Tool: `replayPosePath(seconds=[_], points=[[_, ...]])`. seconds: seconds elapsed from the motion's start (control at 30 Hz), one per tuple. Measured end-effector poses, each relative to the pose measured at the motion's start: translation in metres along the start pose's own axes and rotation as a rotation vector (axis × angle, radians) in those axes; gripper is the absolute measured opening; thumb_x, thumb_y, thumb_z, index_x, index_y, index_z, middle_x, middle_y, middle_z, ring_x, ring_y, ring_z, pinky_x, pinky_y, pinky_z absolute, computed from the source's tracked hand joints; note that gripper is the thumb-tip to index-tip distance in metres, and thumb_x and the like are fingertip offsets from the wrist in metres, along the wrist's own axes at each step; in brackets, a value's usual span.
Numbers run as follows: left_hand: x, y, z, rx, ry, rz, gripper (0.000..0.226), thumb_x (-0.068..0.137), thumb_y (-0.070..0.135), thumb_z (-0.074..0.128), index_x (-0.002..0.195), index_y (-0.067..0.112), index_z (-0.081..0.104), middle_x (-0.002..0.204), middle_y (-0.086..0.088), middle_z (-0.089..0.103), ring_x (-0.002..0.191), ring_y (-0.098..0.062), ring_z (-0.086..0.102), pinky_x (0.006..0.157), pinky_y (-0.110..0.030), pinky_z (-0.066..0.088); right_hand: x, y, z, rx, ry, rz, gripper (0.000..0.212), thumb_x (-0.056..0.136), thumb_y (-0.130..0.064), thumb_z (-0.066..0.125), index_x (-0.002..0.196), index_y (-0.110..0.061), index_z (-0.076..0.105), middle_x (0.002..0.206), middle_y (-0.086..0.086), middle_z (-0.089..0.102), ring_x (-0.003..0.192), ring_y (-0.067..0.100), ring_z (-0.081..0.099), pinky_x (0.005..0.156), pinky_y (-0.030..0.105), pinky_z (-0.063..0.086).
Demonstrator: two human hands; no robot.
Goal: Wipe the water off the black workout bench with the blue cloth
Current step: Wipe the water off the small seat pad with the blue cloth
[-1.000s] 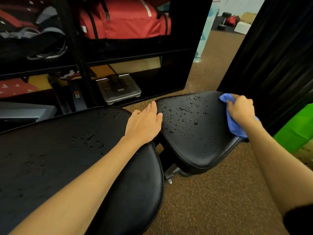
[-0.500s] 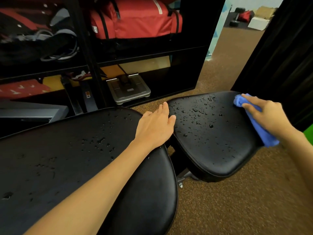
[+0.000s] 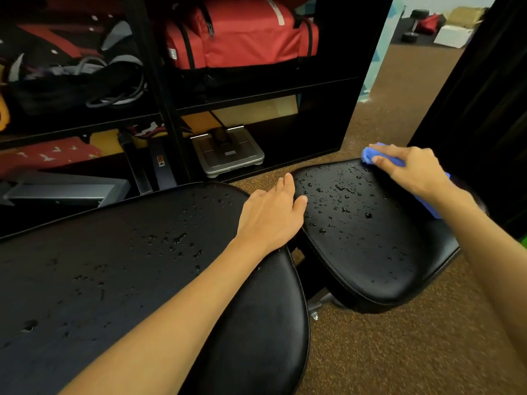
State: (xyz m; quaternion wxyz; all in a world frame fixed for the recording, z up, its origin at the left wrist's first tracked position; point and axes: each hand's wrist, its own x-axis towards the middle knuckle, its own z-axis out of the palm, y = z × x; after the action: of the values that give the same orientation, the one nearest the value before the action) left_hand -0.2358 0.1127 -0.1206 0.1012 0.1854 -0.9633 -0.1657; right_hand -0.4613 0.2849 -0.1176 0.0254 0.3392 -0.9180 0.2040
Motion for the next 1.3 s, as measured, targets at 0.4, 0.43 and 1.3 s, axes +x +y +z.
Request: replayPosePath(seconds=[0.4,0.43,1.3], points=[[0.000,-0.001,0.002,0.013,-0.002,0.000,0.057,0.102,0.038,0.026,0.151,0.012,0.014,0.130,-0.010,0.056,0.116,-0.022,0.052,0.093,-0.036,0.038,0.028,0.039,-0.006,-0.029,0.057,0.252,0.038,0.096,-0.035,0.049,0.130,-0.022,0.057,0.124,0.026,0.059,0.120,0.045,0.046,0.100,0.046,0.039],[0.000,-0.001,0.002,0.016,-0.003,0.000,0.057,0.102,0.038,0.026,0.151,0.012,0.014,0.131,-0.010,0.056,0.117,-0.022,0.052,0.093,-0.035,0.038,0.033,0.034,-0.002,-0.033,0.050,0.280,0.039,0.096,-0.037,0.048,0.131,-0.022,0.056,0.123,0.027,0.058,0.118,0.046,0.047,0.098,0.047,0.040],[0.001,-0.001,0.002,0.020,0.009,0.005,0.058,0.102,0.040,0.027,0.151,0.012,0.017,0.125,-0.011,0.060,0.111,-0.023,0.056,0.087,-0.034,0.041,0.021,0.018,0.009,0.004,0.080,0.262,0.035,0.097,-0.025,0.035,0.130,-0.012,0.040,0.132,0.023,0.049,0.115,0.043,0.047,0.087,0.043,0.034]])
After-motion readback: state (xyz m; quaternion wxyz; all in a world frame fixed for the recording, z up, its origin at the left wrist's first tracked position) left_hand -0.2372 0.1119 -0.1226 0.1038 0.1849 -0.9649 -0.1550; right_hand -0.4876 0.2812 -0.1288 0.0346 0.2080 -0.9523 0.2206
